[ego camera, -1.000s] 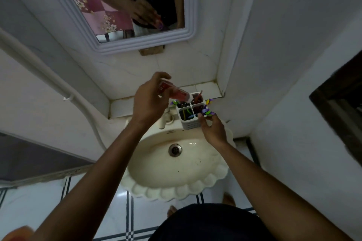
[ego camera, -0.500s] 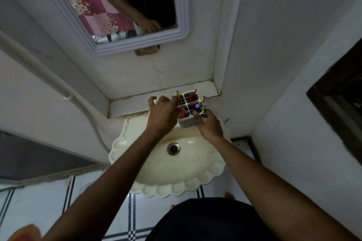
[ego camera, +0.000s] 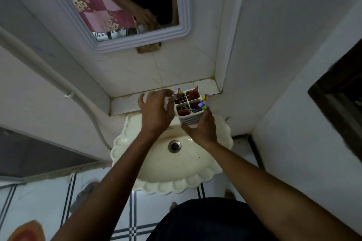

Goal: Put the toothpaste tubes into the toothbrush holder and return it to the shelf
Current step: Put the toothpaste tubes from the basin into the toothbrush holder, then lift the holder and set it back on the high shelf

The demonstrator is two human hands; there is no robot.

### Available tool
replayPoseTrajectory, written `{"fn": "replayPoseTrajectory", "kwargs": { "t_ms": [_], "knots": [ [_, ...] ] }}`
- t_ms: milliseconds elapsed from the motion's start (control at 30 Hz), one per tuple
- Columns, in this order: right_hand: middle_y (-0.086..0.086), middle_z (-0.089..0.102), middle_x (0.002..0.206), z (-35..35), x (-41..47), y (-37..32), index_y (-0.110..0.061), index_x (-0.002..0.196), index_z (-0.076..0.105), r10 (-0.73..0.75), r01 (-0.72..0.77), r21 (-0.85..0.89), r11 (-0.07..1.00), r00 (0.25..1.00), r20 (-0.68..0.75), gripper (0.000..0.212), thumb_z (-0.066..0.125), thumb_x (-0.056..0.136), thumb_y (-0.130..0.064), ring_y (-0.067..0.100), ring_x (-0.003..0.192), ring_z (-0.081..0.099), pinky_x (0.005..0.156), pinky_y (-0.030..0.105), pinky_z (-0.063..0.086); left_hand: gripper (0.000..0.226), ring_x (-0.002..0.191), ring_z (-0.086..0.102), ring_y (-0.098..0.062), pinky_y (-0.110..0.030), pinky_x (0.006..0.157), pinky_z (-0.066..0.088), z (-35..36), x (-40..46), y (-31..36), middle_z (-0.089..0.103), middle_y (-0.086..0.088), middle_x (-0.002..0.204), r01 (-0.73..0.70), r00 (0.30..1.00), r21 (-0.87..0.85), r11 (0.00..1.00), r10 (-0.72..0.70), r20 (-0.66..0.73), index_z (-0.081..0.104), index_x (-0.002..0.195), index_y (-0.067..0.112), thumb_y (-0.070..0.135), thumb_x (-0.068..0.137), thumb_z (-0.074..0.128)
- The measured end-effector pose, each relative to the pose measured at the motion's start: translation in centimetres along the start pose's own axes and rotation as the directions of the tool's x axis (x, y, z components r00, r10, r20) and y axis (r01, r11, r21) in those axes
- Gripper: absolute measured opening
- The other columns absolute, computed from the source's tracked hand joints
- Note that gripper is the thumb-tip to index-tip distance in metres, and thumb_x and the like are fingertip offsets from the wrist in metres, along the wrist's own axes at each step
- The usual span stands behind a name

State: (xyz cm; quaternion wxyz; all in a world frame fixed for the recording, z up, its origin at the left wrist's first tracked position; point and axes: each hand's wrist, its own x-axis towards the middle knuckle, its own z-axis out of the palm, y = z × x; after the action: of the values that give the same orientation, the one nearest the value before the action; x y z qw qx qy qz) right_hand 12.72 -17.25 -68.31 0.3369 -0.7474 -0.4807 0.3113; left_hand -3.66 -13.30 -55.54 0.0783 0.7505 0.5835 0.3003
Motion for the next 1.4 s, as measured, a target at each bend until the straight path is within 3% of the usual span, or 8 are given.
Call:
{"fn": "replayPoseTrajectory", "kwargs": {
  "t_ms": [133, 367, 533, 767, 967, 1100, 1267, 1400],
  "knots": [
    [0.013, 0.046, 0.159, 1.8, 0.8, -2.2, -0.011, 0.165, 0.012, 0.088, -0.085, 0.029, 0.996, 0.990, -0.113, 0.153, 0.094, 0.053, -0.076, 0.039, 0.145, 0.047, 0.112, 0.054, 0.050, 0.025, 0.127, 0.060, -0.020, -0.062, 0.118, 0.032, -0.6, -0.7, -1.3, 0.069, 0.010, 0.129, 0.063, 0.995, -0.074, 0.995, -0.058, 0.076, 0.067, 0.125, 0.029, 0.037, 0.102, 0.063],
    [0.004, 0.064, 0.135, 1.5, 1.6, -2.8, -0.016, 0.147, 0.040, 0.082, -0.029, 0.229, 0.973, 0.970, -0.227, 0.125, 0.100, 0.045, -0.056, 0.029, 0.126, 0.064, 0.100, 0.041, 0.057, 0.031, 0.121, 0.064, -0.019, -0.055, 0.107, 0.047, -2.6, -1.4, -3.1, 0.070, 0.009, 0.128, 0.027, 0.999, -0.151, 0.988, -0.024, 0.022, 0.068, 0.127, 0.025, 0.035, 0.097, 0.070],
    [0.004, 0.064, 0.134, -3.3, 0.8, -6.9, -0.015, 0.143, 0.047, -0.043, 0.145, 0.271, 0.952, 0.936, -0.350, 0.119, 0.102, 0.047, -0.057, 0.025, 0.125, 0.063, 0.093, 0.023, 0.047, 0.038, 0.124, 0.062, -0.016, -0.054, 0.107, 0.049, -4.4, 0.3, -2.6, 0.068, 0.007, 0.132, 0.008, 1.000, -0.158, 0.987, -0.007, 0.005, 0.066, 0.133, 0.026, 0.044, 0.099, 0.069],
    [0.005, 0.062, 0.133, -12.7, 0.6, -17.8, -0.011, 0.142, 0.052, -0.269, 0.467, 0.225, 0.855, 0.771, -0.577, 0.117, 0.098, 0.047, -0.061, 0.027, 0.124, 0.059, 0.096, 0.036, 0.054, 0.045, 0.127, 0.061, -0.016, -0.053, 0.107, 0.050, -9.6, 6.3, 2.9, 0.068, 0.006, 0.135, -0.170, 0.979, -0.213, 0.962, 0.140, -0.148, 0.066, 0.137, 0.023, 0.048, 0.100, 0.068],
    [0.002, 0.064, 0.129, -21.7, 1.0, -28.3, -0.014, 0.136, 0.056, -0.366, 0.652, 0.214, 0.727, 0.632, -0.683, 0.113, 0.093, 0.046, -0.071, 0.028, 0.120, 0.063, 0.095, 0.044, 0.058, 0.043, 0.118, 0.062, -0.017, -0.046, 0.098, 0.054, -17.8, 12.6, 8.6, 0.067, 0.000, 0.130, -0.386, 0.884, -0.196, 0.901, 0.301, -0.358, 0.065, 0.135, 0.017, 0.040, 0.100, 0.071],
    [-0.003, 0.065, 0.131, -27.4, 1.3, -35.1, -0.019, 0.137, 0.057, -0.385, 0.737, 0.208, 0.643, 0.547, -0.744, 0.112, 0.094, 0.046, -0.072, 0.026, 0.124, 0.064, 0.099, 0.047, 0.059, 0.041, 0.119, 0.052, -0.006, -0.048, 0.103, 0.052, -23.6, 16.4, 12.4, 0.061, 0.012, 0.128, -0.494, 0.795, -0.139, 0.858, 0.381, -0.473, 0.065, 0.135, 0.021, 0.041, 0.099, 0.070],
    [-0.004, 0.064, 0.133, -34.0, 1.0, -42.1, -0.024, 0.140, 0.056, -0.418, 0.801, 0.183, 0.569, 0.474, -0.775, 0.119, 0.092, 0.042, -0.082, 0.027, 0.126, 0.064, 0.097, 0.046, 0.062, 0.052, 0.129, 0.055, -0.017, -0.055, 0.108, 0.048, -30.1, 21.5, 16.5, 0.061, 0.004, 0.138, -0.549, 0.719, -0.019, 0.835, 0.462, -0.519, 0.060, 0.141, 0.027, 0.056, 0.099, 0.058],
    [-0.002, 0.066, 0.131, -38.5, 0.6, -46.6, -0.021, 0.137, 0.059, -0.417, 0.834, 0.134, 0.536, 0.399, -0.817, 0.120, 0.090, 0.040, -0.085, 0.029, 0.124, 0.066, 0.098, 0.048, 0.061, 0.049, 0.133, 0.053, -0.020, -0.050, 0.115, 0.039, -35.2, 24.8, 20.3, 0.059, 0.001, 0.144, -0.543, 0.592, 0.119, 0.831, 0.480, -0.647, 0.060, 0.144, 0.025, 0.049, 0.101, 0.064]
  ]
}}
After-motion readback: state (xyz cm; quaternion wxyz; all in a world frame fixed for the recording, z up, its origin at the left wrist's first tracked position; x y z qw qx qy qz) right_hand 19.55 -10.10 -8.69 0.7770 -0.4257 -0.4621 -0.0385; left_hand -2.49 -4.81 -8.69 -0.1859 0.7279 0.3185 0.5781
